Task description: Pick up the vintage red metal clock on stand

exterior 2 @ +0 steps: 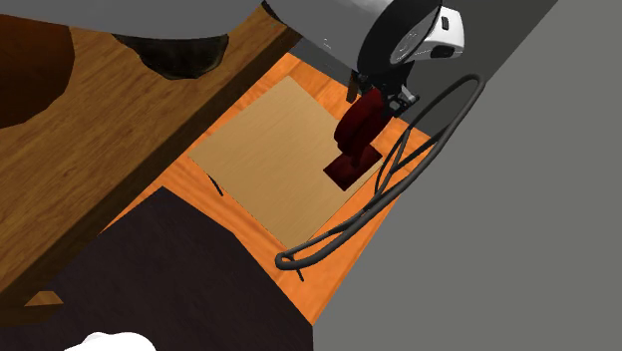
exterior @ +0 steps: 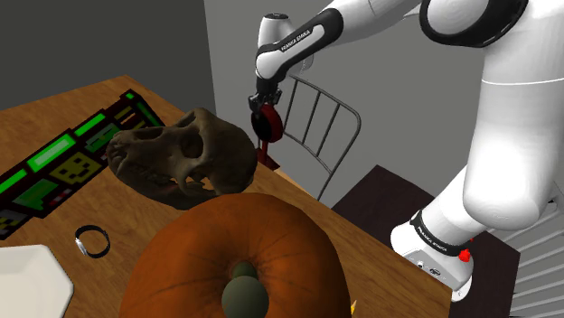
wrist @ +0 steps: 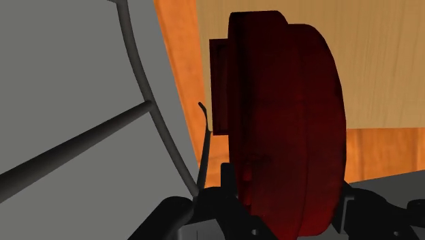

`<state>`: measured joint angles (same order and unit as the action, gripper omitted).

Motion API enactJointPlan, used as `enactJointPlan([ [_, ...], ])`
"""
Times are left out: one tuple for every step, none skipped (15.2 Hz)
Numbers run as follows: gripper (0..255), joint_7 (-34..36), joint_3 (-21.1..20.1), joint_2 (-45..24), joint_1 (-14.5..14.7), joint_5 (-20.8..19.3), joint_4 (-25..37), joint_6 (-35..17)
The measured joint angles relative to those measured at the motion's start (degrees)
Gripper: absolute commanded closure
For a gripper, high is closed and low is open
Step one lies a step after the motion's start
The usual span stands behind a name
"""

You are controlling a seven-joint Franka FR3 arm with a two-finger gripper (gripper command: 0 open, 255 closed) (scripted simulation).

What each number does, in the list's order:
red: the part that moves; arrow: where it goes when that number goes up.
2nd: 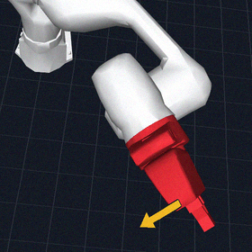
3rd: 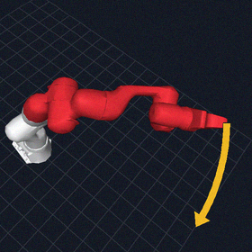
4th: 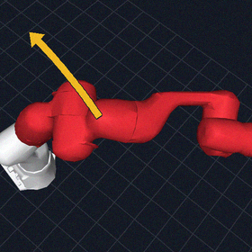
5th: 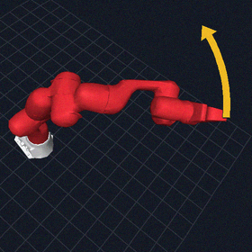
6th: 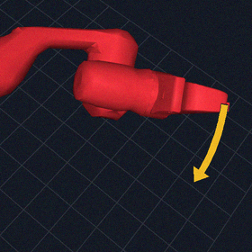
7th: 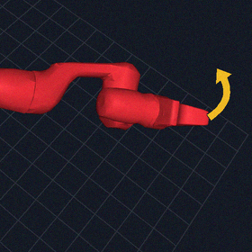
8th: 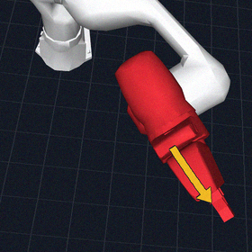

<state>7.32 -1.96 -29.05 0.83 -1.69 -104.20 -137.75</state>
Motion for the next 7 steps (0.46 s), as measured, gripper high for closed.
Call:
enactJointPlan([
  [255, -0.01, -0.02, 0.54, -0.01, 0.03, 0.06, 0.6],
  [255, -0.01, -0.03, 0.93, 0.0, 0.04, 0.16, 1.09],
  [255, -0.08, -0.05, 1.44, -0.05, 0.08, 0.37, 1.8],
  [255, -0.06, -0.06, 1.93, -0.04, 0.1, 0.26, 2.18],
  [255, -0.08, -0.08, 2.43, -0.05, 0.13, 0.35, 2.78],
  [255, -0.11, -0.09, 2.91, -0.07, 0.16, 0.48, 3.38],
  [255, -0.13, -0.1, 3.27, -0.08, 0.18, 0.61, 3.88],
])
